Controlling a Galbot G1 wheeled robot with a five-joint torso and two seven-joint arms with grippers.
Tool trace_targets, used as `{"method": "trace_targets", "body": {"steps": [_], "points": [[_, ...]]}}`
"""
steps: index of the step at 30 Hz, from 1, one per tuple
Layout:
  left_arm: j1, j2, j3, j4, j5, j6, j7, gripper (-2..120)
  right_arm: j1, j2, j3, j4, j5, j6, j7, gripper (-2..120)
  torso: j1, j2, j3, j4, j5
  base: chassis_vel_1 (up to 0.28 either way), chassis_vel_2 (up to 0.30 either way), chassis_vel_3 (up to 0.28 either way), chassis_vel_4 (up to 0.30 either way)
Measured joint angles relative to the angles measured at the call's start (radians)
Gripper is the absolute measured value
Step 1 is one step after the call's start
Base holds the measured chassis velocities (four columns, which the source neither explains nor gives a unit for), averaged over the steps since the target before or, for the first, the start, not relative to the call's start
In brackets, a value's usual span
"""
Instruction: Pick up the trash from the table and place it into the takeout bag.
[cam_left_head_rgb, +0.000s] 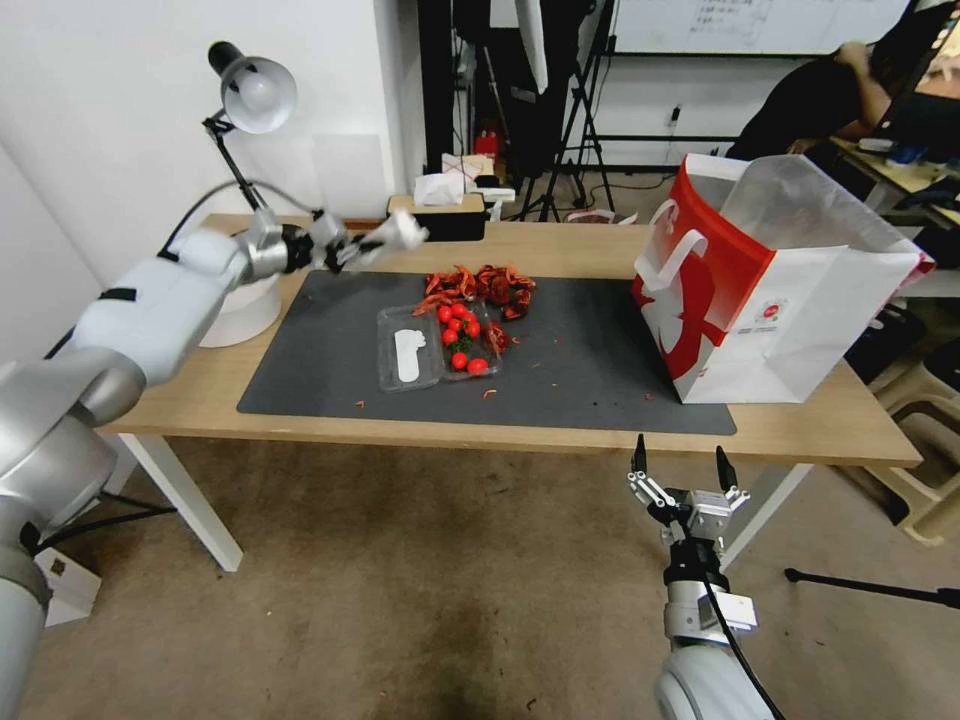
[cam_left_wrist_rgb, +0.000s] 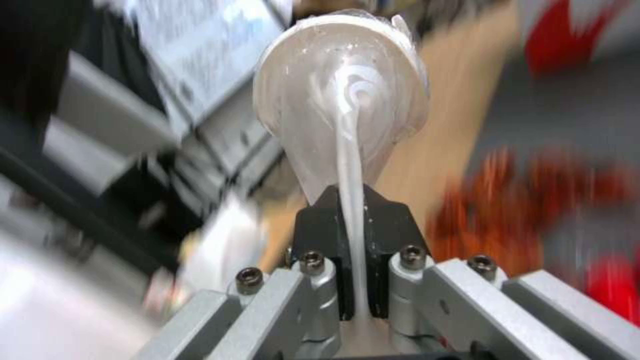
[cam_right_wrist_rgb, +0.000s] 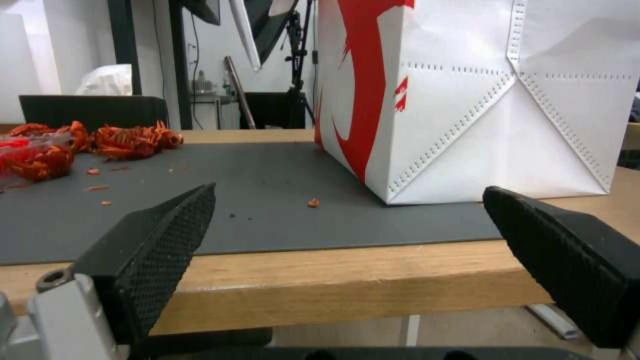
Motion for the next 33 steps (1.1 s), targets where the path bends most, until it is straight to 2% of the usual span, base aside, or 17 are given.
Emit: {"method": "trace_targets", "body": {"steps": [1, 3, 4, 5, 6, 7, 10, 12, 13, 17, 18, 21, 22, 27, 29, 31, 33], "points": [[-0.012, 0.003, -0.004, -0.033, -0.026, 0.003, -0.003, 2, 0.001, 0.000, -0.001, 0.000, -0.001, 0.000, 0.000, 100, 0.000, 0.000, 0.000, 0.0002, 0.0000, 0.000, 0.000, 0.000, 0.000], [-0.016, 0.003, -0.005, -0.046, -0.036, 0.006, -0.006, 2, 0.001, 0.001, -0.002, 0.000, -0.001, 0.000, -0.001, 100, 0.000, 0.000, 0.000, 0.0000, 0.0001, 0.000, 0.000, 0.000, 0.000], [-0.054, -0.018, 0.004, -0.168, -0.122, 0.044, -0.046, 2, 0.002, 0.002, -0.002, 0.001, -0.002, -0.001, -0.001, 100, 0.000, 0.000, 0.000, -0.0001, 0.0001, 0.000, 0.000, 0.000, 0.000], [-0.054, -0.018, 0.004, -0.168, -0.122, 0.044, -0.046, 2, 0.002, 0.002, -0.002, 0.001, -0.002, -0.001, -0.001, 100, 0.000, 0.000, 0.000, -0.0001, 0.0001, 0.000, 0.000, 0.000, 0.000], [-0.087, -0.050, 0.031, -0.247, -0.187, 0.082, -0.080, 2, 0.002, 0.003, -0.002, 0.002, -0.003, -0.001, -0.001, 100, 0.000, 0.000, 0.000, -0.0005, 0.0006, 0.000, 0.000, 0.000, 0.000], [-0.115, -0.085, 0.058, -0.288, -0.230, 0.102, -0.102, 2, 0.001, 0.005, -0.002, 0.003, -0.004, -0.001, -0.001, 100, 0.000, 0.000, 0.000, -0.0009, 0.0005, 0.000, 0.000, 0.000, 0.000], [-0.160, -0.152, 0.095, -0.326, -0.281, 0.128, -0.134, 2, -0.004, 0.008, 0.001, 0.005, -0.005, 0.002, -0.001, 100, 0.000, 0.000, 0.000, -0.0004, 0.0005, 0.000, 0.000, 0.000, 0.000], [-0.199, -0.215, 0.125, -0.329, -0.311, 0.137, -0.155, 2, -0.009, 0.010, 0.005, 0.008, -0.006, 0.006, -0.001, 100, 0.000, 0.000, 0.000, -0.0005, 0.0007, 0.000, 0.000, 0.000, 0.000], [-0.199, -0.215, 0.125, -0.329, -0.311, 0.137, -0.155, 2, -0.009, 0.010, 0.005, 0.008, -0.006, 0.006, -0.001, 100, 0.000, 0.000, 0.000, -0.0005, 0.0007, 0.000, 0.000, 0.000, 0.000], [-0.268, -0.354, 0.178, -0.278, -0.338, 0.141, -0.171, 1, -0.018, 0.011, 0.009, 0.015, -0.007, 0.010, -0.002, 100, 0.000, 0.000, 0.000, -0.0001, 0.0004, 0.000, 0.000, 0.000, 0.000], [-0.268, -0.354, 0.178, -0.278, -0.338, 0.141, -0.171, 1, -0.018, 0.011, 0.009, 0.015, -0.007, 0.010, -0.002, 100, 0.000, 0.000, 0.000, -0.0001, 0.0004, 0.000, 0.000, 0.000, 0.000], [-0.292, -0.455, 0.209, -0.244, -0.346, 0.138, -0.177, 1, -0.019, 0.014, 0.009, 0.016, -0.008, 0.012, -0.002, 100, 0.000, 0.000, 0.000, -0.0006, 0.0005, 0.000, 0.000, 0.000, 0.000], [-0.292, -0.455, 0.209, -0.244, -0.346, 0.138, -0.177, 1, -0.019, 0.014, 0.009, 0.016, -0.008, 0.012, -0.002, 100, 0.000, 0.000, 0.000, -0.0006, 0.0005, 0.000, 0.000, 0.000, 0.000], [-0.302, -0.541, 0.221, -0.218, -0.353, 0.137, -0.183, 1, -0.017, 0.014, 0.007, 0.013, -0.009, 0.012, -0.002, 100, 0.000, 0.000, 0.000, -0.0002, 0.0003, 0.000, 0.000, 0.000, 0.000], [-0.304, -0.573, 0.227, -0.198, -0.354, 0.135, -0.184, 1, -0.015, 0.014, 0.007, 0.012, -0.009, 0.012, -0.003, 100, 0.000, 0.000, 0.000, -0.0011, 0.0004, 0.000, 0.000, 0.000, 0.000], [-0.305, -0.578, 0.231, -0.185, -0.354, 0.134, -0.183, 1, -0.015, 0.014, 0.007, 0.012, -0.009, 0.012, -0.003, 100, 0.000, 0.000, 0.000, -0.0012, 0.0005, 0.000, 0.000, 0.000, 0.000], [-0.303, -0.579, 0.247, -0.161, -0.352, 0.132, -0.182, 1, -0.015, 0.015, 0.007, 0.012, -0.009, 0.013, -0.003, 100, 0.000, 0.000, 0.000, -0.0001, 0.0002, 0.000, 0.000, 0.000, 0.000]]}}
